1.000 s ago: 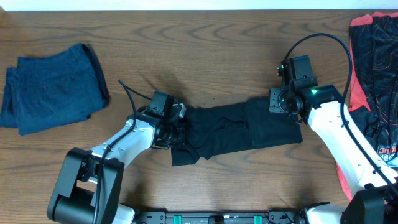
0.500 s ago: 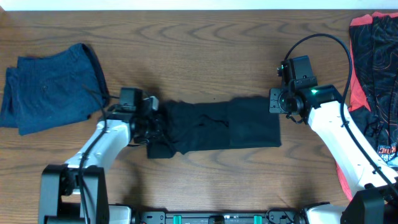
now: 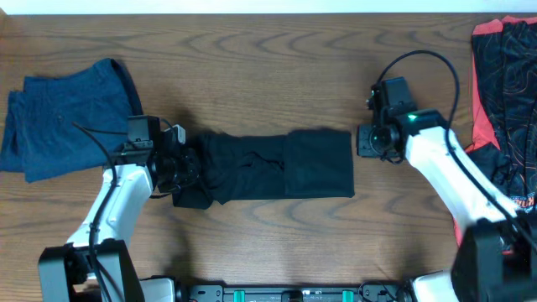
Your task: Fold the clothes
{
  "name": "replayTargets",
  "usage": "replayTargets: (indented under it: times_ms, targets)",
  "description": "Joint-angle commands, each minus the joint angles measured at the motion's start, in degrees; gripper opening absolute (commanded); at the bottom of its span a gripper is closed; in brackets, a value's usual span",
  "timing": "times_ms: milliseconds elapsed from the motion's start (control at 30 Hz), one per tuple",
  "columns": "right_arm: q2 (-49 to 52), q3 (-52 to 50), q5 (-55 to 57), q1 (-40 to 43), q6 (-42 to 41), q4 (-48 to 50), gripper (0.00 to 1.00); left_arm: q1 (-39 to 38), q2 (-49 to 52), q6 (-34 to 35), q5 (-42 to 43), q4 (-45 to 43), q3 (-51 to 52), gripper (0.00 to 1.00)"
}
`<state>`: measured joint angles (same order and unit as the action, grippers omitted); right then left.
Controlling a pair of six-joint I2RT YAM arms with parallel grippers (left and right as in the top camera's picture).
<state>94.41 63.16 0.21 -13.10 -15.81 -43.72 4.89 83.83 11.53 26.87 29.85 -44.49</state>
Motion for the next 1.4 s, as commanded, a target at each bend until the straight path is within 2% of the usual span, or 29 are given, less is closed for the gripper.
replayTargets:
  times_ms: [0, 267, 533, 767, 1167, 1367]
  targets:
    - [3.9, -0.7, -3.6, -0.7, 1.7, 1.0, 0.22, 0.3, -1.8, -1.2, 1.0, 0.1, -1.9, 0.06]
    - [11.9, -0.7, -5.4, -4.3, 2.4, 4.8, 0.22, 0.3, -2.5, -0.5, 1.9, 0.4, -3.2, 0.06]
    - [16.7, -0.7, -5.4, -6.0, 2.3, 6.1, 0.23, 0.3, -2.6, 1.0, 12.9, 4.1, -8.8, 0.06]
    - [16.9, -0.7, -5.4, -6.5, 1.8, 6.4, 0.23, -0.5, -2.7, 3.2, 16.0, 8.5, -14.8, 0.06]
    - [16.9, -0.7, -5.4, -9.9, -0.4, 6.3, 0.24, -13.4, -2.7, 5.0, 15.7, 2.1, -15.8, 0.06]
    - [16.9, -0.7, -5.4, -12.0, -1.5, 6.3, 0.24, -22.0, -2.6, 7.9, 6.9, -0.9, -15.8, 0.06]
